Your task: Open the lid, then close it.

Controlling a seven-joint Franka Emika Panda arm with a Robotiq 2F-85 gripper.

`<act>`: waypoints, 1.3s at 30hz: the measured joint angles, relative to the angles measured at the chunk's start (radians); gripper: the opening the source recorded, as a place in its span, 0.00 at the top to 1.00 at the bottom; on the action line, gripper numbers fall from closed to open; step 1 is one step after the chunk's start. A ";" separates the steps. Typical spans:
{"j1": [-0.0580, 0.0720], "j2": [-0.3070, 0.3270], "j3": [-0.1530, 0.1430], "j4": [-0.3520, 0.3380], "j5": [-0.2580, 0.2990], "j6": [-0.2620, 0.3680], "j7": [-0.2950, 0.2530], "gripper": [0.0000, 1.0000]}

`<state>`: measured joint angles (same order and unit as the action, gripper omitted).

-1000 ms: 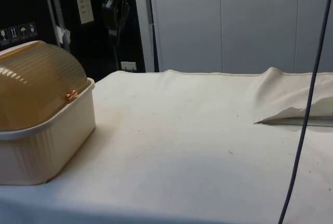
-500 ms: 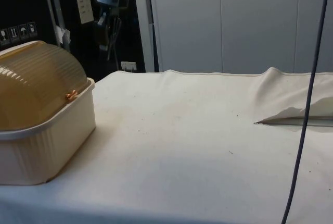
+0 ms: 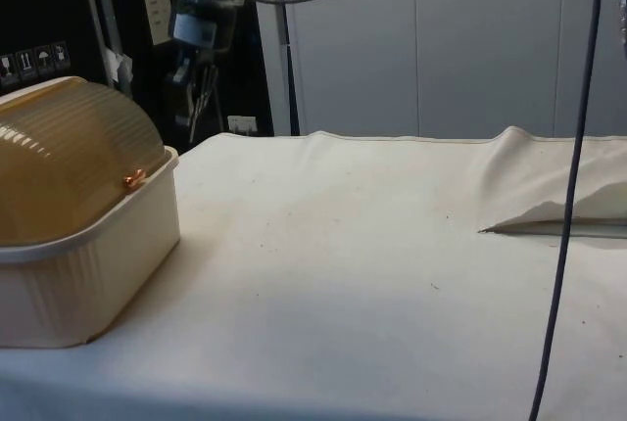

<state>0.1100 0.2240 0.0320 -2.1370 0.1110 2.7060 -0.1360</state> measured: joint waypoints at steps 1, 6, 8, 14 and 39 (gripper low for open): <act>0.000 0.008 0.000 0.003 0.001 0.006 0.000 1.00; 0.000 0.053 0.004 0.022 0.006 0.035 0.000 1.00; 0.000 0.070 0.005 0.030 0.008 0.046 0.000 1.00; 0.000 0.116 0.008 0.055 0.022 0.071 0.000 1.00; 0.000 0.149 0.032 0.089 0.097 0.077 -0.007 1.00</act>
<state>0.1100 0.3730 0.0640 -2.0480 0.2080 2.7830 -0.1430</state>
